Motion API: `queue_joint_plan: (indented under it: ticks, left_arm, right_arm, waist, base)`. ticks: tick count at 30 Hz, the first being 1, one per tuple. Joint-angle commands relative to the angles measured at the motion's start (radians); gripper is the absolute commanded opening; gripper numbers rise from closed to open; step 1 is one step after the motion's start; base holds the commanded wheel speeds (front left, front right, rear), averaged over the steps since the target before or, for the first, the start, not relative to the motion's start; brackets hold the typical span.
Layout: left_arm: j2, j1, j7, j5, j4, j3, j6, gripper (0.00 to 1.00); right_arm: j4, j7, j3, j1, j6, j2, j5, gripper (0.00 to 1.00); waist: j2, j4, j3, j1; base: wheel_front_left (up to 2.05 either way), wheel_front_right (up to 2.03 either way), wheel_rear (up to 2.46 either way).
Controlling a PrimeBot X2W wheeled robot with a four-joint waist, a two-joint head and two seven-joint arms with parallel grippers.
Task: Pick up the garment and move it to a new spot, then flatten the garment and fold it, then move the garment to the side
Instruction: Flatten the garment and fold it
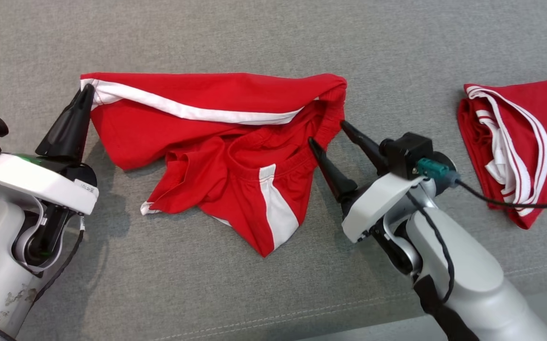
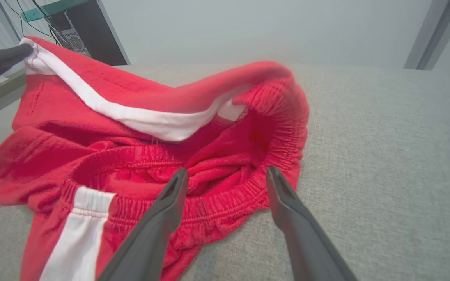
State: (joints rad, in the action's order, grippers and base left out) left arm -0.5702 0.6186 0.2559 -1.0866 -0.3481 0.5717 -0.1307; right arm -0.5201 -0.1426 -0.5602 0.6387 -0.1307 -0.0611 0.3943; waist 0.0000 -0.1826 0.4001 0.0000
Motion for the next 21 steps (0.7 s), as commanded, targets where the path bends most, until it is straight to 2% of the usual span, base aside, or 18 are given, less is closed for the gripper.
queue_joint_plan:
  ticks: [1,14,21]
  left_arm:
    - [-0.042,0.035,0.006,0.014,0.026,-0.031,0.0,0.0]
    - [-0.045,0.031,0.006,0.015,0.071,0.002,0.0,0.0]
    - [-0.036,0.03,0.006,0.019,0.081,0.018,0.0,0.0]
  right_arm:
    - [0.001,-0.01,-0.013,0.026,0.0,0.011,0.026,1.0]
    - [-0.15,-0.074,-0.06,0.203,0.0,0.011,0.164,1.0]
    - [-0.186,-0.109,-0.081,0.238,0.0,0.011,0.355,1.0]
  waist:
    - [0.0,0.013,0.01,0.0]
    - [0.0,0.082,0.046,0.0]
    - [0.0,0.111,0.054,0.0]
  base:
    - [0.0,0.0,0.0]
    - [0.0,0.0,0.0]
    - [0.0,0.0,0.0]
